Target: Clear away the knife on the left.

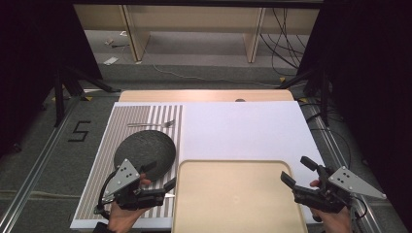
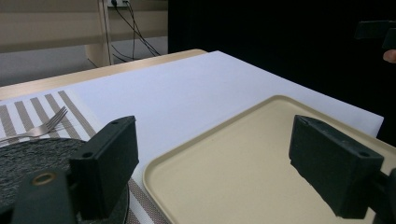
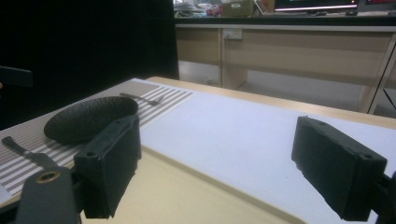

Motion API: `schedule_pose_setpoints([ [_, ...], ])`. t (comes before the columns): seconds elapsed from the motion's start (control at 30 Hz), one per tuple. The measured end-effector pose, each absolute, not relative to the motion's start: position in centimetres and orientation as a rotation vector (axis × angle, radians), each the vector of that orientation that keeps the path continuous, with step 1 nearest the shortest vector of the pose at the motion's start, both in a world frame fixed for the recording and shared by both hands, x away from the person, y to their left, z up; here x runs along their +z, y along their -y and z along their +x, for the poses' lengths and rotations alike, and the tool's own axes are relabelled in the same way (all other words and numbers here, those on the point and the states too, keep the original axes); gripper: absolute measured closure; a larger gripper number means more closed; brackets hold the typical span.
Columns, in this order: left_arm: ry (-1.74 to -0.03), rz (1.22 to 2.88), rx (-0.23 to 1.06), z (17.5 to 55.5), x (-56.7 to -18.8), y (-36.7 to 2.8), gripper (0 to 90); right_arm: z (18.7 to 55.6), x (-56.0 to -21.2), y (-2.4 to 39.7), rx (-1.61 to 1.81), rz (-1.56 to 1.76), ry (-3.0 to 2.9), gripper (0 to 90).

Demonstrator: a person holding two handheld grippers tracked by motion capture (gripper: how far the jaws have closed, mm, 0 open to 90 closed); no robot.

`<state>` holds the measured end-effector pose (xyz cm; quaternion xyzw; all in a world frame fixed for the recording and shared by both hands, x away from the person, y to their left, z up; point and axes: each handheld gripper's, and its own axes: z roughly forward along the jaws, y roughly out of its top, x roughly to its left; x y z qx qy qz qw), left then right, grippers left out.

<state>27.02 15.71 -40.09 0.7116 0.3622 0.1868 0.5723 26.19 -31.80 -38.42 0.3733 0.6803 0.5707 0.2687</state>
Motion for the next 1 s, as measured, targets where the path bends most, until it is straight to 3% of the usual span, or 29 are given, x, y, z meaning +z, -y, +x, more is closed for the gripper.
schedule_pose_setpoints([
  [0.33,-0.855,1.708,0.439,27.0,-40.0,-15.5,15.7,26.2,-38.4,31.7,1.530,0.994,-1.839,16.8],
  [0.5,-0.848,1.793,0.459,26.7,-39.2,-15.1,15.6,26.2,-38.5,31.7,1.517,1.000,-1.834,16.9],
  [1.0,-0.876,2.077,0.352,27.6,-38.9,-15.2,16.0,26.2,-38.6,31.7,1.514,1.000,-1.836,17.1],
])
